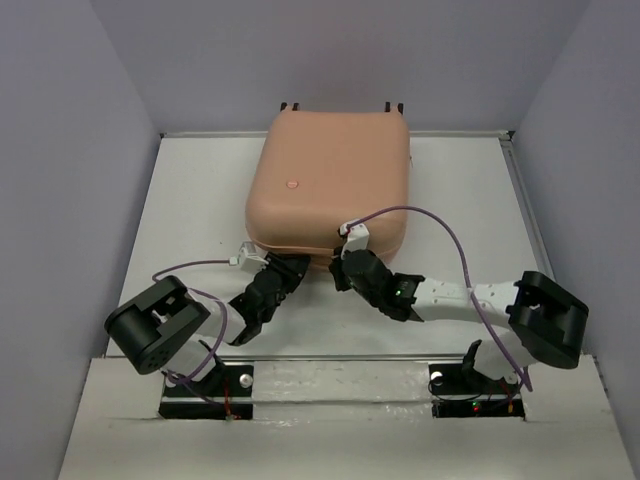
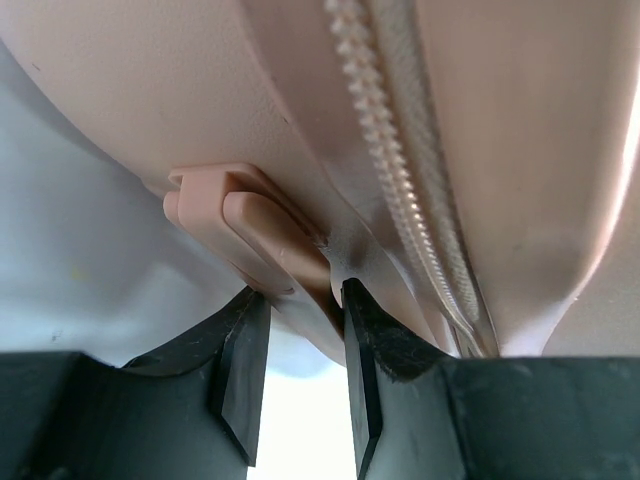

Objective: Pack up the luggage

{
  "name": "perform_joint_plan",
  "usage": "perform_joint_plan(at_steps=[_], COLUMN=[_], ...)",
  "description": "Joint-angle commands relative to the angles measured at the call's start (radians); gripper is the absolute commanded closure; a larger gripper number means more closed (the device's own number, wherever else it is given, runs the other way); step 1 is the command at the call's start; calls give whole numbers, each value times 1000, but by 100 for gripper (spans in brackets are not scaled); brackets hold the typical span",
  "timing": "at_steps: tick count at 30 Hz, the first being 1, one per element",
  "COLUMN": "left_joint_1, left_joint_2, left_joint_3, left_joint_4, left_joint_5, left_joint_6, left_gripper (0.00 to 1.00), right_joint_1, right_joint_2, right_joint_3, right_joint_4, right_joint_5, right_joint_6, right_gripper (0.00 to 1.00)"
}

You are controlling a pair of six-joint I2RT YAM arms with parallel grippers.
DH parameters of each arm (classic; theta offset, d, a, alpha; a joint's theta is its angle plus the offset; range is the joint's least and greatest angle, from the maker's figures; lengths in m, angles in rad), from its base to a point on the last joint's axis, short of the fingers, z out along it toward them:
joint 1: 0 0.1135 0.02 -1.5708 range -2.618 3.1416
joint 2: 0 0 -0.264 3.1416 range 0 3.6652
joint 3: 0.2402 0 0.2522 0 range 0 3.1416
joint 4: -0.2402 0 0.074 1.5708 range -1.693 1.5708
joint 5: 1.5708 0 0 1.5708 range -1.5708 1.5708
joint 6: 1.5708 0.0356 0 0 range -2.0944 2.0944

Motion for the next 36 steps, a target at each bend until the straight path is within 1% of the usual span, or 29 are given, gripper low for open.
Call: perform_joint_plan(at_steps=[1,3,4,6,8,9,11,12,13,14,15,16,17,19,20,21,22,23,24,25,26,28,29,30,31,32,33,34,36], left_joint_1=[-62,-62,-49,-31,-31,-32,-32,-32,-32,-32,-32,-34,-32,-34,-34,-34,-35,-34,-34,-34,-34,-23,-16,-6,33,62,104,230,373], left_joint_2=[35,40,19,-21,-82,-98,-154,-178,-229,-259,-288,-363,-406,-499,-602,-656,-764,-818,-865,-939,-964,-959,-895,-849,-736,-681,-640,-562,-491], left_joint_3=[27,21,6,-32,-24,-5,-4,7,18,21,23,32,38,55,79,93,108,128,177,240,275,367,468,524,574,666,699,723,765], left_joint_4=[113,127,134,124,67,12,-26,-103,-173,-174,-241,-348,-411,-547,-697,-765,-834,-896,-1018,-1118,-1167,-1218,-1226,-1220,-1225,-1223,-1173,-1145,-1072], left_joint_5=[139,135,128,109,101,107,105,99,96,101,105,107,104,87,75,58,34,18,-2,-51,-86,-158,-204,-212,-215,-200,-163,-28,106], left_joint_6=[93,94,90,97,157,171,191,211,235,236,267,278,292,341,352,366,395,410,426,453,462,493,549,583,610,645,669,679,653], left_gripper=[94,94,94,94,94,94,94,91,83,73,48,26,20,13,12,12,12,12,13,15,15,14,12,11,10,9,8,8,8], right_joint_1=[106,106,106,116,116,116,116,116,116,116,116,116,116,116,116,106,97,65,38,-46,-96,-195,-307,-359,-410,-456,-525,-556,-622], right_joint_2=[46,127,162,209,189,152,102,73,7,-30,-65,-134,-170,-239,-307,-343,-377,-409,-467,-510,-529,-549,-548,-525,-506,-480,-454,-416,-374], right_joint_3=[193,248,367,417,402,384,326,259,188,160,140,109,100,80,69,56,51,46,40,39,42,40,54,66,80,115,130,144,169], right_joint_4=[176,194,74,53,70,67,56,40,32,17,-8,-69,-103,-202,-227,-282,-299,-309,-316,-344,-358,-358,-358,-358,-356,-356,-359,-359,-355], right_joint_5=[-246,-248,-228,-228,-266,-266,-234,-197,-185,-185,-170,-160,-150,-110,-75,-58,-41,-24,8,21,21,19,3,-19,-43,-63,-65,-67,-102], right_joint_6=[61,61,63,46,37,32,26,29,35,38,43,49,49,51,47,44,37,34,26,23,24,18,15,14,6,0,-2,-6,1], right_gripper=[93,93,93,93,93,93,93,91,77,67,57,39,33,31,33,37,45,69,81,93,93,93,93,93,93,93,93,93,93])
